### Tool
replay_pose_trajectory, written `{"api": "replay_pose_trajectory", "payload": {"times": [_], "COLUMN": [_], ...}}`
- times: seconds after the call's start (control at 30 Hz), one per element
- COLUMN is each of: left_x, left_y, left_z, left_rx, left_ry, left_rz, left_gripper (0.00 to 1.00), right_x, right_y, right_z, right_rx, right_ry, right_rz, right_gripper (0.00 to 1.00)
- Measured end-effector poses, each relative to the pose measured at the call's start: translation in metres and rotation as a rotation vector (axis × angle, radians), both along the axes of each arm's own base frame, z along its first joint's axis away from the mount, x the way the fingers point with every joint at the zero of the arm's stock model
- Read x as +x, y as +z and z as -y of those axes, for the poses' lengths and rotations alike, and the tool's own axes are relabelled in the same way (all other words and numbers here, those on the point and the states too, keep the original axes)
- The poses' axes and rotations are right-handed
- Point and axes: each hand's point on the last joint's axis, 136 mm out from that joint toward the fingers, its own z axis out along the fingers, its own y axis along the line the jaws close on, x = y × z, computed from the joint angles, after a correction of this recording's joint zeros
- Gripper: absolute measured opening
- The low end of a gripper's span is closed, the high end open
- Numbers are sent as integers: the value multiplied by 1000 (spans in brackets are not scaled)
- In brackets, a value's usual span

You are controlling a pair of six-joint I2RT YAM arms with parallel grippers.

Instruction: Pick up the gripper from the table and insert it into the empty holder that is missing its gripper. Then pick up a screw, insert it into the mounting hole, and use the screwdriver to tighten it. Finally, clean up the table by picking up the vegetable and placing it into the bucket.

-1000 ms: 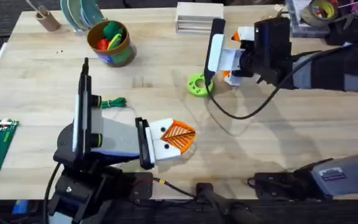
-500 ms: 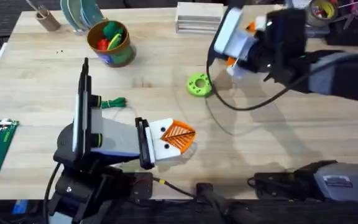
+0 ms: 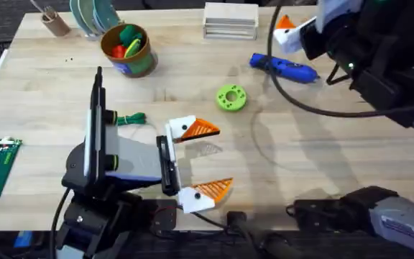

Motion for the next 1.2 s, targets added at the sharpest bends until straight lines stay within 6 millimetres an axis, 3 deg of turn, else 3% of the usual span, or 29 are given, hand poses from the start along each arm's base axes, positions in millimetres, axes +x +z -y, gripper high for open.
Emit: {"api": "replay_pose_trajectory", "payload": {"times": [0.17, 0.23, 0.37, 0.4, 0.43, 0.47, 0.53, 0.63, 0.67, 0.93, 1.2], "left_x": [0, 0, 0, 1, 0, 1, 1, 1, 1, 9, 54], "left_y": [0, 0, 0, 0, 0, 0, 0, 0, 0, 1, 8], "left_z": [0, 0, 0, 0, 0, 0, 0, 0, 0, -2, -22], "left_rx": [0, 0, 0, 1, 1, 2, 1, 1, 1, 4, -13], "left_ry": [0, 0, 2, 3, 3, 3, 3, 3, 3, 54, 344], "left_rz": [-1, -1, -1, 3, 3, 7, 6, 6, 2, 23, -7], "left_gripper": [991, 777, 154, 45, 14, 104, 390, 886, 959, 993, 992], "right_x": [-7, -11, -20, -24, -28, -32, -42, -58, -63, -94, -108], "right_y": [2, -7, -32, -39, -47, -54, -69, -89, -96, -124, -132], "right_z": [2, 3, 6, 7, 8, 10, 13, 18, 19, 16, 6], "right_rx": [103, 127, 153, 157, 160, 161, 164, 176, 184, 301, 352], "right_ry": [-31, -44, -75, -84, -94, -104, -126, -167, -185, -248, -222], "right_rz": [-19, -62, -171, -203, -237, -272, -342, -444, -479, -658, -742], "right_gripper": [990, 991, 992, 991, 991, 991, 991, 991, 991, 991, 991]}}
